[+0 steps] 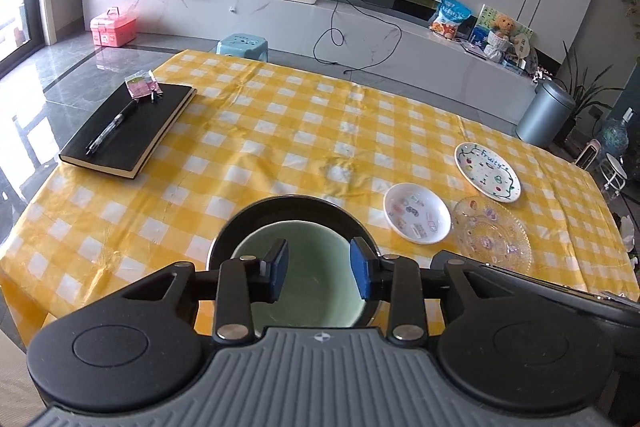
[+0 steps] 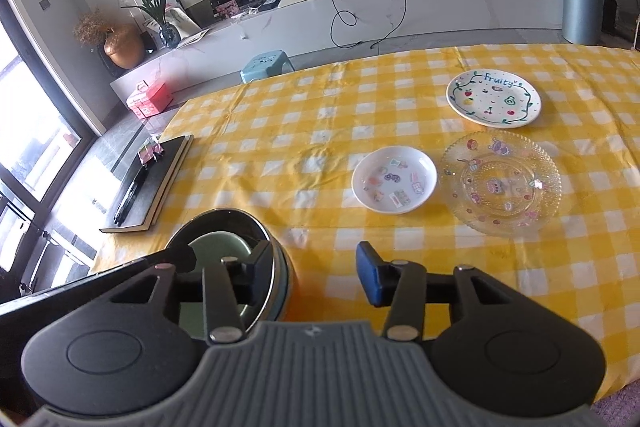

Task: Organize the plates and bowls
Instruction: 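Open both grippers to release the green bowl in the stack, then move both grippers to the rim of the clear glass plate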

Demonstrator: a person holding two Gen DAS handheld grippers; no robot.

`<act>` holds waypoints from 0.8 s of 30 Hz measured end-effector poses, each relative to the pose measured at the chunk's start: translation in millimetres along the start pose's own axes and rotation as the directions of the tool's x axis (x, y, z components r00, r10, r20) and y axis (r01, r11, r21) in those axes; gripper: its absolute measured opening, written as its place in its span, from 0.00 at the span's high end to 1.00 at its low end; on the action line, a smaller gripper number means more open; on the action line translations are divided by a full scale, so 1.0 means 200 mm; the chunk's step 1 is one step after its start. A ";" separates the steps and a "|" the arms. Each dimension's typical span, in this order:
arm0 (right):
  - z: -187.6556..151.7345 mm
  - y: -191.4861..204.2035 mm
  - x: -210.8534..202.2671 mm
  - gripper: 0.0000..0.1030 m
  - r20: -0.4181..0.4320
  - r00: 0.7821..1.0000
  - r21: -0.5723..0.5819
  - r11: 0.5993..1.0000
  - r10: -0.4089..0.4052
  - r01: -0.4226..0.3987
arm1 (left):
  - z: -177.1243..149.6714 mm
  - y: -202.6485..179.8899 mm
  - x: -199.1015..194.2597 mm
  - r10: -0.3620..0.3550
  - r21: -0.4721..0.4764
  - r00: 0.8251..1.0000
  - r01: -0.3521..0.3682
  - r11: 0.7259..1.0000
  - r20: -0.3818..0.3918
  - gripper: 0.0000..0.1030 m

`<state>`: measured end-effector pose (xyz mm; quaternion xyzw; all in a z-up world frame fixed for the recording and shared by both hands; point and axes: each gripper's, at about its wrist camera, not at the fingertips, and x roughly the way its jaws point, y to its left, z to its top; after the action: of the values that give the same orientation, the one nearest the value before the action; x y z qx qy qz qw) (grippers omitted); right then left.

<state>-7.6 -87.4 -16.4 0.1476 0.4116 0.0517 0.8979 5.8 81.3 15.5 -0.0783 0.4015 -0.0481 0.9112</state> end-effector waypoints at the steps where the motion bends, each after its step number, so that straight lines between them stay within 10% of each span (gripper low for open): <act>1: 0.00 -0.02 -0.01 0.53 0.001 1.000 0.008 1.000 -0.003 0.003 | 0.00 -0.02 0.00 -0.008 0.006 1.000 0.008 1.000 0.000 0.62; 24: -0.07 -0.52 -0.07 0.35 0.145 0.975 0.069 0.985 -0.167 0.158 | -0.10 -0.43 0.20 -0.108 0.069 0.993 0.111 0.991 -0.046 0.61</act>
<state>-30.4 -186.2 -45.7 0.1424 0.3548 -0.0451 0.9229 16.4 -12.3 -11.5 -0.0663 0.4137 -0.1138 0.9009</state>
